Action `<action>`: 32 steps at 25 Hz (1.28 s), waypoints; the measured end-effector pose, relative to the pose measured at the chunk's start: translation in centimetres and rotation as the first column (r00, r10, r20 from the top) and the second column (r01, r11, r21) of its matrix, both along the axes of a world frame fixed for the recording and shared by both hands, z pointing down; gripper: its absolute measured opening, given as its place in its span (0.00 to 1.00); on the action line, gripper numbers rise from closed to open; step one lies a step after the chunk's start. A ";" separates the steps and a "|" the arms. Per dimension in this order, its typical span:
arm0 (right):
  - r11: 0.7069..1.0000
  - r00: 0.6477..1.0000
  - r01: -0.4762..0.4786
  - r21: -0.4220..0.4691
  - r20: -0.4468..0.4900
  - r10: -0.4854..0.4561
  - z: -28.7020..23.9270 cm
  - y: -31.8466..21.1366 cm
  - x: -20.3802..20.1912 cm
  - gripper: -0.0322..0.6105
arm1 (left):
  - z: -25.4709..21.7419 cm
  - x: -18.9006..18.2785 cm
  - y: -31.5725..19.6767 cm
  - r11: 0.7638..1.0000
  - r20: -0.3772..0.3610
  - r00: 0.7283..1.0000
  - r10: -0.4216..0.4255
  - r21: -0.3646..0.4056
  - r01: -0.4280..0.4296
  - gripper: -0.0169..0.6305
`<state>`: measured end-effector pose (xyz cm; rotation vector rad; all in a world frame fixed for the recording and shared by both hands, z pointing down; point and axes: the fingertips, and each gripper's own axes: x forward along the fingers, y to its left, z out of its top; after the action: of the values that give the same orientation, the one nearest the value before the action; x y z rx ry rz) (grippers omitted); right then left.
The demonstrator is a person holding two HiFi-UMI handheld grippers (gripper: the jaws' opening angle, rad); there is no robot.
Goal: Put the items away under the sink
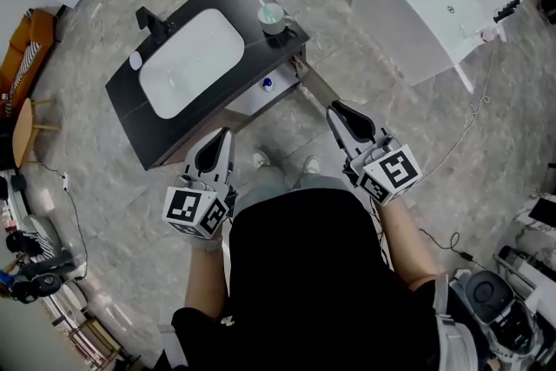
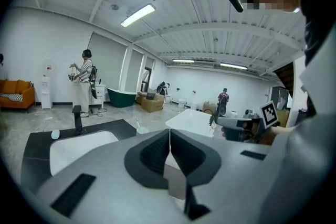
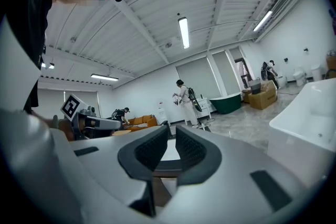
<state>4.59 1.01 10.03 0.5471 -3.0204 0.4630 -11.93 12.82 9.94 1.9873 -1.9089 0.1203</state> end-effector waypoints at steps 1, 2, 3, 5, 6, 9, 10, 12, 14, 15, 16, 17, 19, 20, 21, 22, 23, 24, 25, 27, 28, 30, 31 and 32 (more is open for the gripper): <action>1.000 1.000 -0.006 0.000 -0.002 0.006 0.2 -0.4 0.0 0.12 | 0.1 0.0 -0.6 1.000 0.001 1.000 0.007 -0.001 -0.007 0.06; 1.000 1.000 -0.011 0.000 -0.008 0.011 0.5 -0.7 0.0 0.12 | 0.2 0.1 -1.2 1.000 0.002 1.000 0.016 -0.002 -0.016 0.06; 1.000 1.000 -0.016 -0.001 -0.015 0.016 0.8 -1.1 -0.1 0.12 | 0.3 0.0 -1.8 1.000 0.000 1.000 0.024 -0.003 -0.024 0.06; 1.000 0.999 -0.031 -0.005 -0.024 0.031 1.3 -2.0 -0.4 0.12 | 0.6 -0.2 -3.2 0.999 -0.007 0.999 0.042 -0.006 -0.042 0.06; 0.999 0.999 -0.038 -0.007 -0.027 0.038 1.5 -2.4 -0.6 0.12 | 0.8 -0.3 -4.0 0.999 -0.014 0.999 0.051 -0.008 -0.051 0.06; 0.998 0.998 -0.059 -0.003 -0.031 0.058 1.8 -3.8 -1.5 0.12 | 1.5 -1.2 -6.6 0.996 -0.030 0.996 0.082 -0.014 -0.083 0.06; 0.998 0.997 -0.067 -0.002 -0.035 0.067 1.9 -4.4 -1.9 0.12 | 1.7 -1.7 -7.5 0.995 -0.028 0.995 0.093 -0.017 -0.094 0.06; 0.996 0.995 -0.089 -0.003 -0.046 0.089 2.5 -5.5 -2.7 0.12 | 2.1 -2.8 -9.3 0.993 -0.031 0.993 0.113 -0.022 -0.114 0.06; 0.994 0.992 -0.112 -0.014 -0.059 0.111 3.4 -6.7 -3.6 0.12 | 2.6 -4.1 -11.2 0.991 -0.049 0.991 0.126 -0.027 -0.127 0.06; 0.992 0.991 -0.122 -0.020 -0.065 0.120 3.9 -7.3 -4.1 0.12 | 2.8 -4.8 -12.1 0.991 -0.057 0.990 0.131 -0.029 -0.132 0.06; 0.991 0.989 -0.131 -0.025 -0.072 0.129 4.3 -7.9 -4.6 0.12 | 3.1 -5.5 -13.0 0.990 -0.061 0.989 0.136 -0.031 -0.138 0.06; 0.990 0.987 -0.140 -0.027 -0.080 0.137 4.7 -8.6 -5.2 0.12 | 3.3 -6.1 -14.0 0.989 -0.064 0.988 0.143 -0.032 -0.146 0.06; 0.987 0.984 -0.155 -0.032 -0.098 0.151 5.7 -10.0 -6.4 0.12 | 4.1 -7.4 -16.0 0.986 -0.073 0.984 0.161 -0.040 -0.165 0.06; 0.986 0.982 -0.162 -0.036 -0.107 0.157 6.3 -10.6 -7.0 0.12 | 4.5 -8.0 -16.8 0.984 -0.080 0.982 0.170 -0.045 -0.174 0.06; 0.985 0.980 -0.169 -0.039 -0.117 0.163 6.8 -11.1 -7.6 0.12 | 5.0 -8.5 -17.6 0.982 -0.090 0.980 0.179 -0.050 -0.184 0.06; 0.984 0.977 -0.175 -0.040 -0.128 0.168 7.3 -11.5 -8.1 0.12 | 5.5 -9.0 -18.4 0.979 -0.100 0.977 0.188 -0.054 -0.194 0.06; 0.983 0.975 -0.180 -0.039 -0.139 0.173 7.8 -11.9 -8.7 0.12 | 5.9 -9.4 -19.0 0.977 -0.110 0.974 0.197 -0.056 -0.204 0.06; 0.982 0.973 -0.184 -0.037 -0.149 0.176 8.2 -12.3 -9.4 0.12 | 6.4 -9.9 -19.7 0.975 -0.120 0.971 0.205 -0.057 -0.213 0.06; 0.982 0.971 -0.187 -0.035 -0.157 0.180 8.6 -12.7 -10.0 0.12 | 6.8 -10.4 -20.4 0.974 -0.130 0.969 0.210 -0.059 -0.219 0.06; 0.981 0.969 -0.190 -0.037 -0.170 0.181 9.6 -13.5 -11.4 0.13 | 7.8 -11.4 -21.8 0.972 -0.145 0.966 0.215 -0.065 -0.227 0.06; 0.981 0.967 -0.190 -0.038 -0.178 0.180 10.1 -14.0 -11.9 0.13 | 8.3 -11.9 -22.5 0.971 -0.152 0.964 0.217 -0.069 -0.229 0.06; 0.981 0.963 -0.192 -0.039 -0.201 0.180 11.3 -14.9 -12.8 0.13 | 9.3 -12.5 -23.8 0.968 -0.166 0.961 0.221 -0.081 -0.237 0.07; 0.980 0.960 -0.196 -0.041 -0.213 0.183 11.9 -15.3 -13.1 0.13 | 10.0 -12.7 -24.5 0.966 -0.175 0.959 0.224 -0.088 -0.242 0.07; 0.978 0.956 -0.203 -0.045 -0.226 0.188 12.6 -15.8 -13.4 0.13 | 10.6 -13.0 -25.0 0.964 -0.188 0.955 0.228 -0.097 -0.249 0.07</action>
<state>-8.86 -14.78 22.66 0.8370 -2.7418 0.4757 -24.90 -12.21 20.56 2.0659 -1.5138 0.1173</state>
